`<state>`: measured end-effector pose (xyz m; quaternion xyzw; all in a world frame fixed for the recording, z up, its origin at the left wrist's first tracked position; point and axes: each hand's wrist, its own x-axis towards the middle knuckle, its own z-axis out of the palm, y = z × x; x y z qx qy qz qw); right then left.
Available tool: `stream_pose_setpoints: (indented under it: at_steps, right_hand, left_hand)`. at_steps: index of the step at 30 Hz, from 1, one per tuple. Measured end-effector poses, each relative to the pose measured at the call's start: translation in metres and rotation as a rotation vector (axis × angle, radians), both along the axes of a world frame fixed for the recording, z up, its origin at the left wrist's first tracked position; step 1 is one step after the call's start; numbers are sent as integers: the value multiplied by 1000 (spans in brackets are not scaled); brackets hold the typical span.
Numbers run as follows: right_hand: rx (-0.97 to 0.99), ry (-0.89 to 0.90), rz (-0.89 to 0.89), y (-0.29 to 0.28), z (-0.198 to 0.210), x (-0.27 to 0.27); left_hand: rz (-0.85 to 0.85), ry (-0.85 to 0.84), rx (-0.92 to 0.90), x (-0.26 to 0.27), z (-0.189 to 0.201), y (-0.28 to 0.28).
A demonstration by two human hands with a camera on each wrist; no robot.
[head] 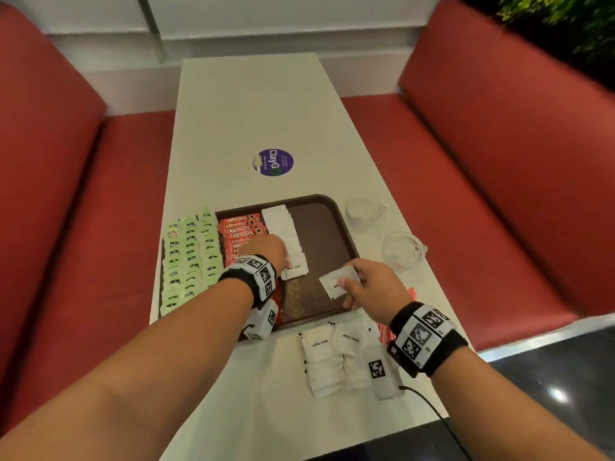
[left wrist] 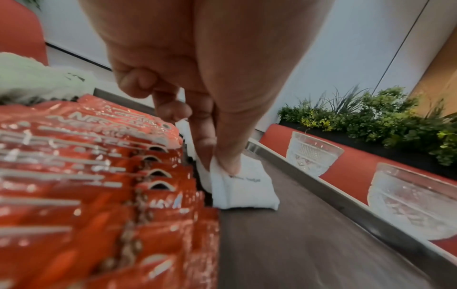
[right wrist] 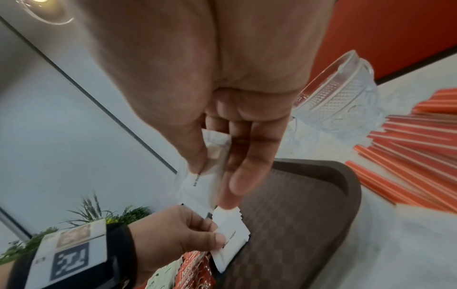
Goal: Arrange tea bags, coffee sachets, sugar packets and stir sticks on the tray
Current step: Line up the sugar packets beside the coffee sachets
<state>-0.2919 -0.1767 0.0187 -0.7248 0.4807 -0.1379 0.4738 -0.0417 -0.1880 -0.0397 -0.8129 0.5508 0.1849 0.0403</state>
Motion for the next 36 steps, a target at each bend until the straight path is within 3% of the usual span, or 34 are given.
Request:
stream_pose_setpoints:
  at_steps: [4,8,14,17,19,25,33,36]
  right_hand:
    - [16,15,-13,9,-1,3]
    - [3,22,-18,15,2,9]
    - [1,-17,-41,17,14,18]
    - [-36,-14,-48,13,13,22]
    - [-52,-13,-28,11,13,25]
    - [-119,-16,109,2,15,28]
    - [-167,236,362,-20,-5,2]
    - [-164,347,489,-23,-8,-7]
  left_hand:
    - [22,-76,14,-2,-7,-1]
    - [21,-40,-11,-3,2,6]
    - [12,308,-312,-9,45,35]
    - [-82,507,-411,-19,72,56]
    - [-165,550,-424,-25,86,70]
    - [-160,364,-383,-39,82,82]
    - [190,263,-342,-24,56,73]
    - [236,232,-236,-22,41,65]
